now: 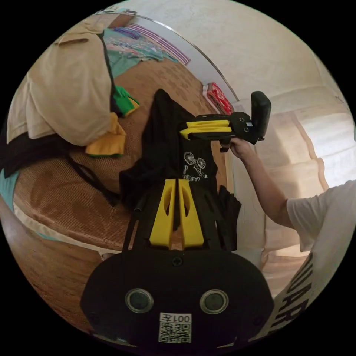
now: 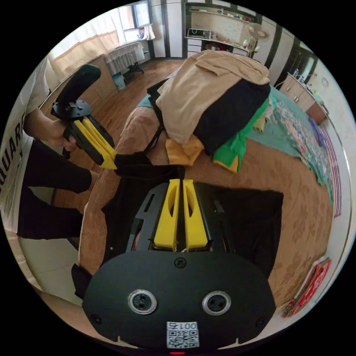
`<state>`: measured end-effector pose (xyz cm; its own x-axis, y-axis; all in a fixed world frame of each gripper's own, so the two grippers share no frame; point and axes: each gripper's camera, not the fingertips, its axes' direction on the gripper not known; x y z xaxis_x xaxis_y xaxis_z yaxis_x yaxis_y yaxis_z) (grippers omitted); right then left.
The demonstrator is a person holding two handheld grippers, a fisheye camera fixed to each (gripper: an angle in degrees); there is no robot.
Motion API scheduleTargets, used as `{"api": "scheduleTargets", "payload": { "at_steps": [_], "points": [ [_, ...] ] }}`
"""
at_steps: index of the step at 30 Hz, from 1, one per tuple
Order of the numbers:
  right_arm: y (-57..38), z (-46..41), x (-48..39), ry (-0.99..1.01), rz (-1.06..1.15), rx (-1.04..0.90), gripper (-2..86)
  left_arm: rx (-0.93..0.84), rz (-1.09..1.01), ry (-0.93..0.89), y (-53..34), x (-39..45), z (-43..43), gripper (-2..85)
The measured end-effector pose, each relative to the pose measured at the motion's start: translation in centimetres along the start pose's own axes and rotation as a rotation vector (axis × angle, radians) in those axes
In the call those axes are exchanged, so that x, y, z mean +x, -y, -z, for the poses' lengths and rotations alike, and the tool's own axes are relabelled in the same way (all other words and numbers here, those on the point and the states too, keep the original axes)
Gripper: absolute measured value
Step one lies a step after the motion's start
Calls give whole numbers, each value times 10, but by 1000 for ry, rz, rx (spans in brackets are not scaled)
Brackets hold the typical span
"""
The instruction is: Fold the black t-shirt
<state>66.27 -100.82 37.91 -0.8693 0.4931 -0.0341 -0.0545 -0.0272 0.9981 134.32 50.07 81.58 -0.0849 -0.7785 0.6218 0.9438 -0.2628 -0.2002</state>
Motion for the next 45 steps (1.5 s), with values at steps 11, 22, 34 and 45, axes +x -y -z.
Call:
{"api": "scheduleTargets", "payload": {
  "at_steps": [11,22,34,45],
  "points": [
    [-111,-37,3,45,-164,-288,36,-242,-79,113,-17,66,-36,-13],
    [-82,-80,44,148,-295,-56,101,-331,-323,610,19,105,-33,32],
    [-110,-101,51,51,-425,2,21,-265,-343,635,24,173,-7,-9],
    [-142,-150,66,57,-589,92,18,-194,-351,693,22,226,45,-10]
  ]
}}
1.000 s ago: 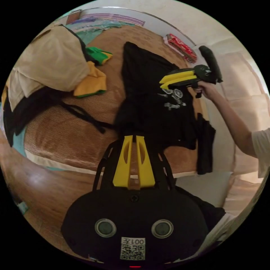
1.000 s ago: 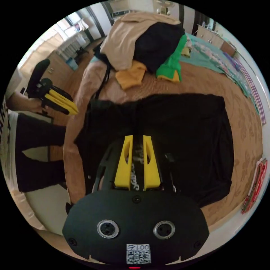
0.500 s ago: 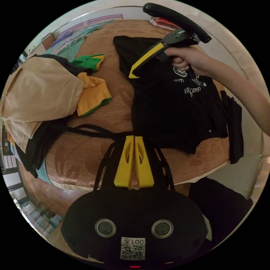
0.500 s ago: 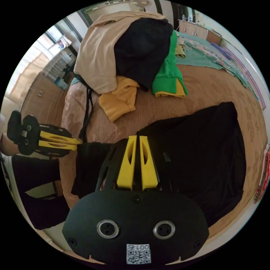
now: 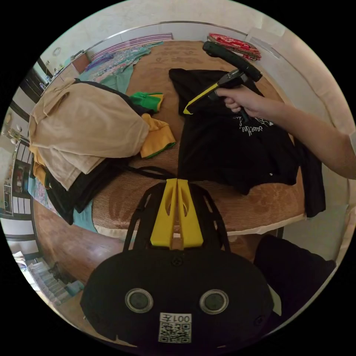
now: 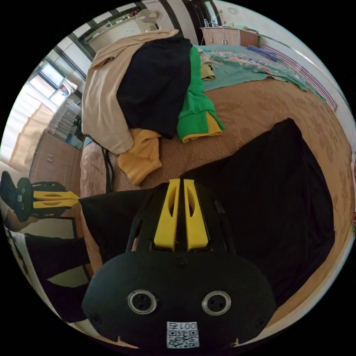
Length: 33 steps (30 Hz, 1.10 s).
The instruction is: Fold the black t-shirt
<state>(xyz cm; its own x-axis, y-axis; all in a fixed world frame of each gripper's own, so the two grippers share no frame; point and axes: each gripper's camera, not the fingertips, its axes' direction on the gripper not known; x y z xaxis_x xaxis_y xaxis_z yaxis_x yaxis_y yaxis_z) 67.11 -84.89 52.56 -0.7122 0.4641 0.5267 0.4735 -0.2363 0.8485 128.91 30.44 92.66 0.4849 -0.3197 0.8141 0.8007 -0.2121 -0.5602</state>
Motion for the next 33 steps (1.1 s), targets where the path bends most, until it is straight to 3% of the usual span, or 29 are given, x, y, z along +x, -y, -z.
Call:
{"api": "scheduleTargets", "payload": {
  "at_steps": [7,12,17,25,28,33],
  "points": [
    [7,-49,5,-76,7,-30,23,-104,4,229,-4,-5,13,-10],
    [-20,-48,22,31,16,51,53,-116,64,83,-10,-18,16,-9],
    [-91,-23,17,-34,-47,139,75,-25,-49,12,4,3,26,11],
    [-147,-91,-82,98,66,-71,130,-42,-235,-82,27,16,12,41],
    [-156,-136,-108,82,33,-141,116,-87,-290,-28,32,19,3,42],
    [-175,-164,-120,31,-152,-16,28,-89,-295,4,30,23,6,3]
  ]
}}
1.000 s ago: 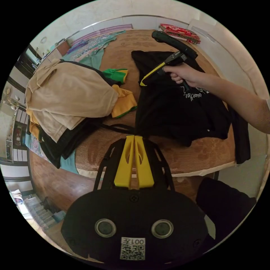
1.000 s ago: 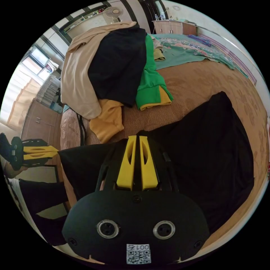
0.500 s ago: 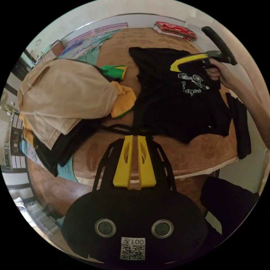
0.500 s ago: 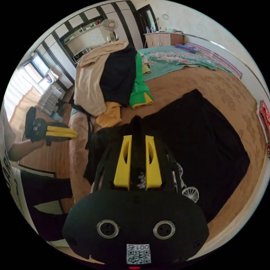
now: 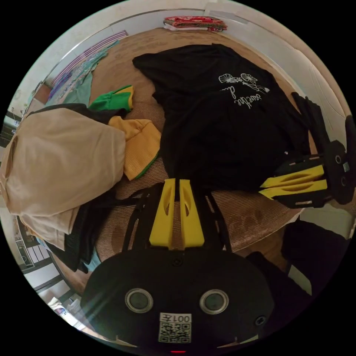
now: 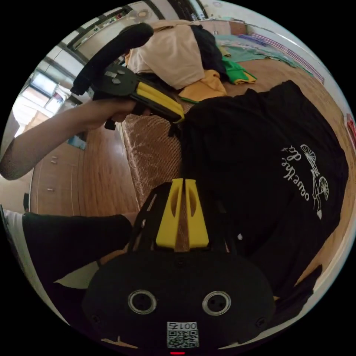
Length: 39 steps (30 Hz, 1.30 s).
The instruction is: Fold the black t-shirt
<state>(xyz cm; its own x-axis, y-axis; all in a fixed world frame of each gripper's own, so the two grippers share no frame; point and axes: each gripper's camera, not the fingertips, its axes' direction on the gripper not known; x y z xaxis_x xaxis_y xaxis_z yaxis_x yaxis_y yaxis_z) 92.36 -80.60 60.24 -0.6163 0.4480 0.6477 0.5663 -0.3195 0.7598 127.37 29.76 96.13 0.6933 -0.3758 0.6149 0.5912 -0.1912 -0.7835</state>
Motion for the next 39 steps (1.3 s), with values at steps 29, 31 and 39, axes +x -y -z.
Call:
{"api": "scheduleTargets", "payload": {
  "at_steps": [29,31,39],
  "points": [
    [48,-63,73,-97,22,137,96,18,51,5,-54,39,33,71],
    [54,-77,74,-102,35,112,84,27,16,19,-49,47,24,75],
    [64,-87,83,-68,2,129,20,-66,-33,-50,-39,54,-14,3]
  ]
}}
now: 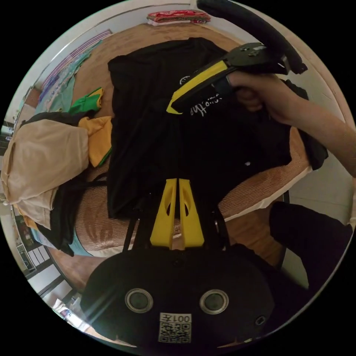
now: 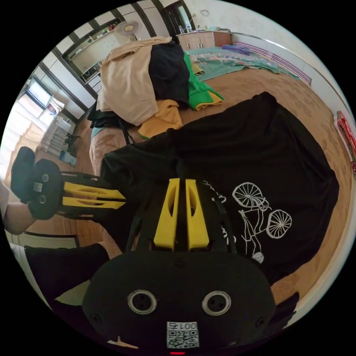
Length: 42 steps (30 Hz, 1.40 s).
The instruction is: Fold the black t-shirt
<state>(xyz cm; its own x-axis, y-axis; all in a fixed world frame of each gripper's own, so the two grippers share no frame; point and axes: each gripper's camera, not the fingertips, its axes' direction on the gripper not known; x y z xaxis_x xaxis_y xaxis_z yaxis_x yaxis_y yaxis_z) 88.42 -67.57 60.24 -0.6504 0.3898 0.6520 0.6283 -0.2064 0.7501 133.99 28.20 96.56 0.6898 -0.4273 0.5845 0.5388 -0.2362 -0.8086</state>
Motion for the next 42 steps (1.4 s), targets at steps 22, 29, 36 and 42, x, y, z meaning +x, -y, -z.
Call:
{"api": "scheduleTargets", "payload": {
  "at_steps": [22,29,36,42],
  "points": [
    [-15,-25,39,-2,38,-222,73,-67,73,-141,-39,-17,-13,-4],
    [23,-9,57,90,108,-1,83,-41,215,75,-62,-80,-11,29],
    [38,-70,57,98,110,-72,44,-120,86,139,-62,-99,-37,2],
    [8,-65,71,17,18,12,14,-91,156,174,-82,-110,-27,-9]
  ]
}}
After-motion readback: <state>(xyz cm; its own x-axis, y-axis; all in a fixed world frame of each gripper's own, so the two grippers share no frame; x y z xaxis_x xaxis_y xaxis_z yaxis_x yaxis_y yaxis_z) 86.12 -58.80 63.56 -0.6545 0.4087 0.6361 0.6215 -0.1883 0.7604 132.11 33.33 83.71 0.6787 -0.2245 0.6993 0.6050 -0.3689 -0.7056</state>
